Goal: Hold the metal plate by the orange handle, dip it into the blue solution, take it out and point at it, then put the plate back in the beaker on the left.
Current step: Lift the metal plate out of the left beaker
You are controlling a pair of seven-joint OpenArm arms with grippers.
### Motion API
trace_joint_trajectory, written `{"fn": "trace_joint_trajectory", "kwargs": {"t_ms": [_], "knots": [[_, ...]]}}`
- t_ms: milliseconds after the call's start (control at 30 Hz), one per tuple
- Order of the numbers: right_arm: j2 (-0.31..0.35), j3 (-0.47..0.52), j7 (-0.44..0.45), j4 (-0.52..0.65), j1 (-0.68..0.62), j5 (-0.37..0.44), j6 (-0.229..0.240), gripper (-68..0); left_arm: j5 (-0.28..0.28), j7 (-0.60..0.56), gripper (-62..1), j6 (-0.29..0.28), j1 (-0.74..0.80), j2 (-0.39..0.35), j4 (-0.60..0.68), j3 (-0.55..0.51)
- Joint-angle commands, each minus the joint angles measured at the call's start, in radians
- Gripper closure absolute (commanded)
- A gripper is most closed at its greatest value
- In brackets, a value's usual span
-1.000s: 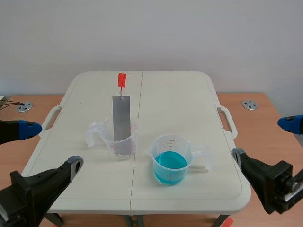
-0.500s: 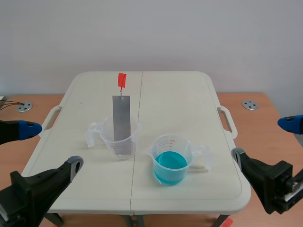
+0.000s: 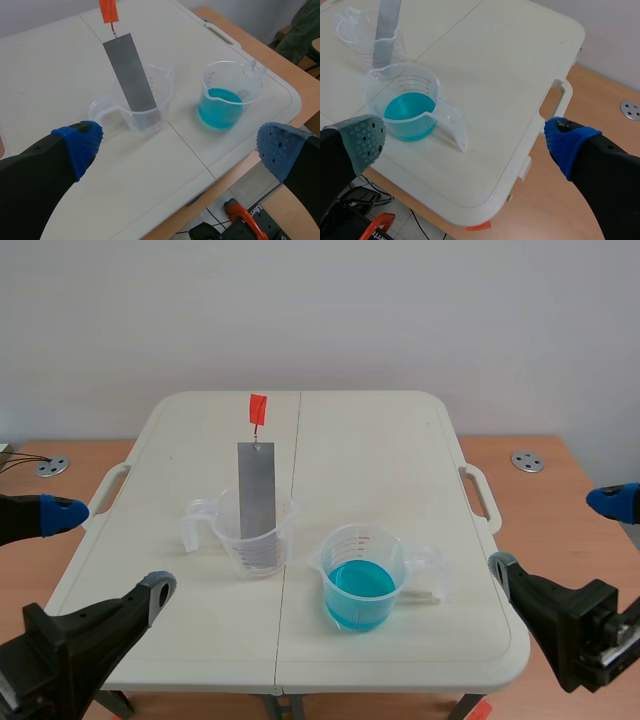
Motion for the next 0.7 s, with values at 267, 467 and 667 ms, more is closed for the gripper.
{"fn": "trace_joint_trajectory", "kwargs": {"t_ms": [267,467,667], "knots": [[0.002,0.002,0.018,0.018,0.011,0.011,0.000,-66.5,0.032,-0.011,-22.0,-0.001,-0.003,0.007,0.012,-0.003],[0.002,0.002,0.018,0.018,0.011,0.011,0.000,-66.5,0.035,-0.010,-2.4,-0.001,-0.003,0.007,0.012,-0.003],[0.002,0.002,0.019,0.018,0.012,0.012,0.001,-66.5,0.036,0.011,-2.4,0.007,0.008,-0.001,0.012,-0.003]]}}
